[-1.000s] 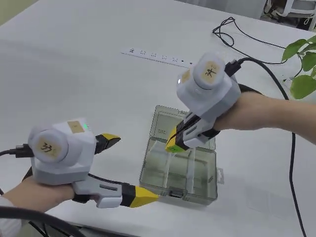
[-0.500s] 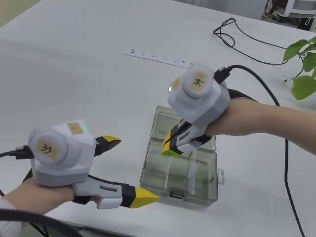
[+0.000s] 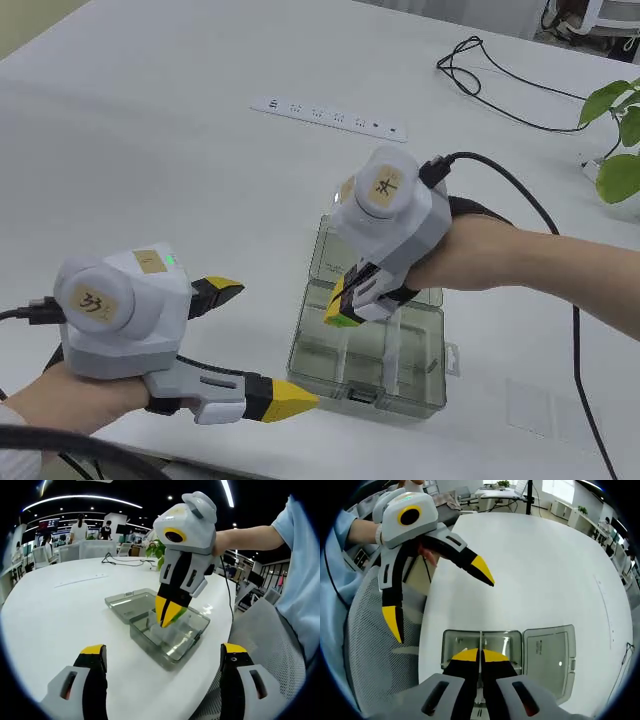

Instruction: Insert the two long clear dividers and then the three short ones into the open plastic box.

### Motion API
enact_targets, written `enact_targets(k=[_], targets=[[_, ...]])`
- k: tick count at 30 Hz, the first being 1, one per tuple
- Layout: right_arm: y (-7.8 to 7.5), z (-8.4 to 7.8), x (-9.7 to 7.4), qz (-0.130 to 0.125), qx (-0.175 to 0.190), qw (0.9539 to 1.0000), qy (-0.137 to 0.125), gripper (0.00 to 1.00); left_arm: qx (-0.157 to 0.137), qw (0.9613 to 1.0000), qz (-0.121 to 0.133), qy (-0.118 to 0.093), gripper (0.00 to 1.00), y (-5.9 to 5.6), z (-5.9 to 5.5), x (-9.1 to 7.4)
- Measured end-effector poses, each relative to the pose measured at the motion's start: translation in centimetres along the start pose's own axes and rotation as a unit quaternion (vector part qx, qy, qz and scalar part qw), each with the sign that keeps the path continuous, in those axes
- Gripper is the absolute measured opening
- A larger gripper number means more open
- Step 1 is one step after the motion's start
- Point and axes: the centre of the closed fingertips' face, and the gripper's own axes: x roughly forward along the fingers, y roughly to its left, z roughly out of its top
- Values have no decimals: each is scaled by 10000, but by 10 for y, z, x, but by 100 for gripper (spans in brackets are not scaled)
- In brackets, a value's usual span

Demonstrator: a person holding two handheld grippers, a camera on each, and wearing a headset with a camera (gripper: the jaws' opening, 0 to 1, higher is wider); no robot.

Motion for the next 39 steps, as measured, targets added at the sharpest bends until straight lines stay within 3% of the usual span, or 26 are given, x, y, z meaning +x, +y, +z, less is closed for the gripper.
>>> enact_targets(k=[18,37,39], targets=[[0,-10,20,-56,93,9996,254,2,11,10000,16,0,96,-1,1,-2],[1,-9,19,-162,-60,9996,207,3,119,9999,-45,-3,95,-4,9,2],[2,-8,19,-144,-87,9997,152,7,110,9999,-48,1,95,-4,8,2]])
